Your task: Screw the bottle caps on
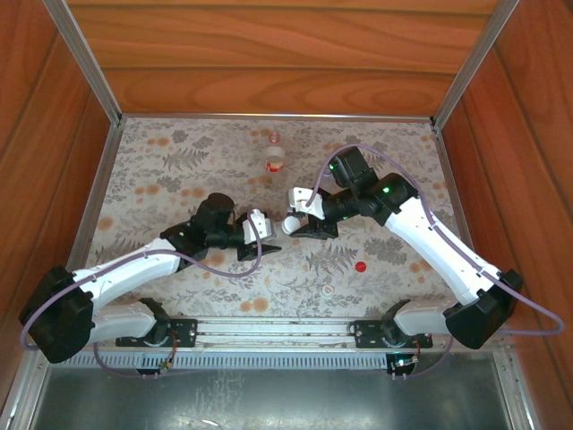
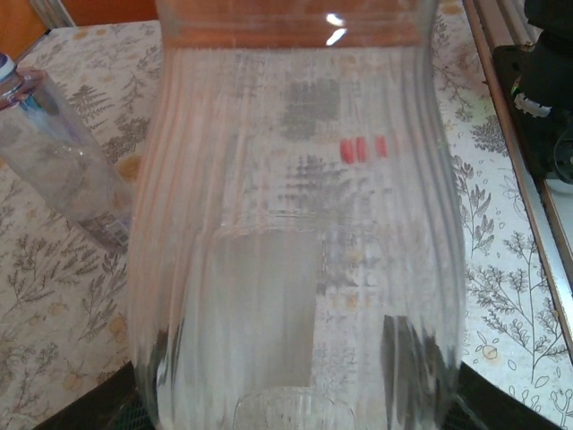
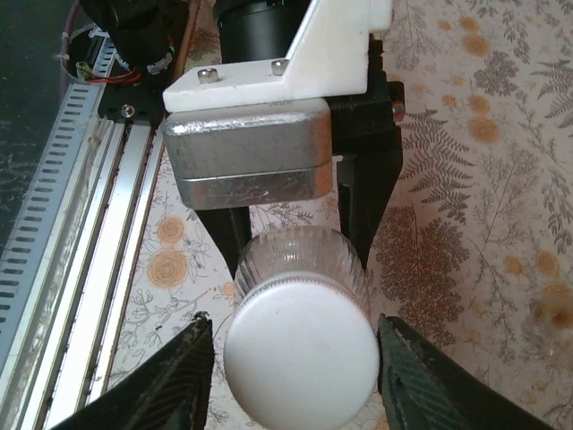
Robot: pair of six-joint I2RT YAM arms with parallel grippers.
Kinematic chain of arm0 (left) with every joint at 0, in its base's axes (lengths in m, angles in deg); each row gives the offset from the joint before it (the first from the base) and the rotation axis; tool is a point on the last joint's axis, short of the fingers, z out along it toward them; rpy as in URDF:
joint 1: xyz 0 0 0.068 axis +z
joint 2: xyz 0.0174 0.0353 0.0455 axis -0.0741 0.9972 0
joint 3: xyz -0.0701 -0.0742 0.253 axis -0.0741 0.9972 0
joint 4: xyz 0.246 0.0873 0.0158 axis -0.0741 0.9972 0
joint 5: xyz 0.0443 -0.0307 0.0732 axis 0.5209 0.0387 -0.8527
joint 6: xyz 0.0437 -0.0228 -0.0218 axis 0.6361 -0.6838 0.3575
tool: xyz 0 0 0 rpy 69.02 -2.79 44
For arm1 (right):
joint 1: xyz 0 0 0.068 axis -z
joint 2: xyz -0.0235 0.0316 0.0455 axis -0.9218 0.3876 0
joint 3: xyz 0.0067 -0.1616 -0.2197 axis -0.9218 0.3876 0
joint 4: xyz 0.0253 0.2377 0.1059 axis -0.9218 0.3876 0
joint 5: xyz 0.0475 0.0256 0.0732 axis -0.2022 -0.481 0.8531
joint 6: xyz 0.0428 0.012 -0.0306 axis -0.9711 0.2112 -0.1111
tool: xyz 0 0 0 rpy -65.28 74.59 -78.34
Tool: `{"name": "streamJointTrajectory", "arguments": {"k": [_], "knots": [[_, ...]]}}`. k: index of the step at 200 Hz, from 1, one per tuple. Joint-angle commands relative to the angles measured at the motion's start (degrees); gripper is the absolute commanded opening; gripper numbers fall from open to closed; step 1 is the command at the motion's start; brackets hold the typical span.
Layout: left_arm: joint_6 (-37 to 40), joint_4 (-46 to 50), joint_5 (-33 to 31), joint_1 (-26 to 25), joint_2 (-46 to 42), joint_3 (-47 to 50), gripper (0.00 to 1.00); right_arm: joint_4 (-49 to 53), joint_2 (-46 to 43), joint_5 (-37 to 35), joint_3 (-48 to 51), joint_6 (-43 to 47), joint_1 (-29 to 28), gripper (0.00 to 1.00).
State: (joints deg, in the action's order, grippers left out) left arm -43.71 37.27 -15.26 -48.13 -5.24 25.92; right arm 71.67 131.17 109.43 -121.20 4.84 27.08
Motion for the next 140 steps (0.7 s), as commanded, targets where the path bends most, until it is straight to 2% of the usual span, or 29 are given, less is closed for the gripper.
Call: {"name": "streamJointTrajectory", "arguments": {"k": [1,52,65,79,99,115,140], "knots": [[-1.0,1.0,2.3,0.5,0.5,-2.0,0.54,-0.5,0.7,1.6,-0.3,-0.5,-0.3,0.53],[-0.4,1.6,1.8,0.4,0.8,-2.4,0.54,0.5,1.3,1.2,-0.4,-0.6,-0.3,0.38],[0.4,1.6,-0.7,0.5,0.8,-2.2,0.53,0.9,1.2,1.2,-0.4,-1.2,-0.3,0.35],[1.1,1.2,-6.2,0.4,0.8,-2.1,0.53,0.3,1.0,0.4,-0.3,-3.3,-0.3,0.32],[0.8,-1.0,-15.3,0.3,1.3,-1.9,0.53,-5.7,0.1,-4.8,1.7,-13.0,-0.3,0.18],[0.5,-3.5,-22.2,0.1,1.7,-1.9,0.5,-8.7,-0.1,-6.2,2.6,-20.6,-0.3,0.12],[1.0,-8.5,-32.0,-1.1,2.1,-1.2,0.49,-15.8,0.1,-7.1,4.8,-39.1,-0.3,0.03]]}}
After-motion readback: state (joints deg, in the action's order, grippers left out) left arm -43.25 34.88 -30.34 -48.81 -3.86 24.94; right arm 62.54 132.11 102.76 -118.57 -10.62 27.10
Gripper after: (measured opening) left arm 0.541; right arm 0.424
